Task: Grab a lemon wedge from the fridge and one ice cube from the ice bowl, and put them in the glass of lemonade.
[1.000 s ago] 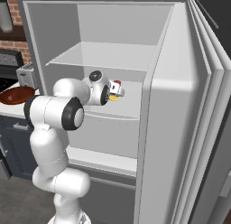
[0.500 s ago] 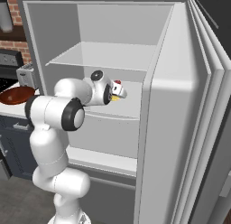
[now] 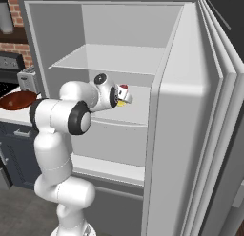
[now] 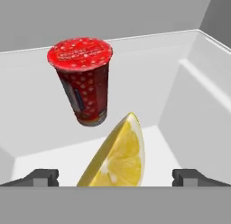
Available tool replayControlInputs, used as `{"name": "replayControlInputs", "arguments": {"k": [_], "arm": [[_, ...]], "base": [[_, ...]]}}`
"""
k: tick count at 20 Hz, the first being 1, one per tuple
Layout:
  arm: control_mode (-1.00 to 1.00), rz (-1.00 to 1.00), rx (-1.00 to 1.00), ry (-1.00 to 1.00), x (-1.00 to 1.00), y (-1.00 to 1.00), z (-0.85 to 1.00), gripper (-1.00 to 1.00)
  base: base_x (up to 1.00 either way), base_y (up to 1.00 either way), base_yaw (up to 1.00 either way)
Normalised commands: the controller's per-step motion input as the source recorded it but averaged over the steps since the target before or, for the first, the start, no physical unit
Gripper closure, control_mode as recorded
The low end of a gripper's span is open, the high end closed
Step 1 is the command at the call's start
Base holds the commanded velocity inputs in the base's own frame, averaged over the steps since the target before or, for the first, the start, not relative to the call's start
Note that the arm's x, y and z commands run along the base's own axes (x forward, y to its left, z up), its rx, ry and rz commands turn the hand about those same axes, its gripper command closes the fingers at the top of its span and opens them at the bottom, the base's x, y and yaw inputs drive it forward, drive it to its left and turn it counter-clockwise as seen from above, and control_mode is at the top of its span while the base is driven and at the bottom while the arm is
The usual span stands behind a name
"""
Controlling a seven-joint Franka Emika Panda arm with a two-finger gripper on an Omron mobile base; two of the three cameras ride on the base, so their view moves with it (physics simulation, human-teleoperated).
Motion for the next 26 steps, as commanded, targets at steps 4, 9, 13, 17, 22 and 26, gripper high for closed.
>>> {"name": "replayControlInputs", "arguments": {"k": [4,9,13,17,22,26], "arm": [[-1.0,0.0,0.0,0.06,0.0,0.0,0.0,-1.0],[-1.0,0.0,0.0,0.06,0.0,0.0,0.0,-1.0],[-1.0,0.0,0.0,0.06,0.04,0.0,-0.09,-1.0],[-1.0,0.0,0.0,0.01,0.13,0.0,-0.04,-1.0],[-1.0,0.0,0.0,0.0,0.1,0.0,-0.01,-1.0],[-1.0,0.0,0.0,0.0,0.3,0.0,-0.04,-1.0]], "base": [[0.0,0.0,0.0],[0.0,0.0,0.0],[0.0,0.0,0.0],[0.0,0.0,0.0],[0.0,0.0,0.0],[0.0,0.0,0.0]]}}
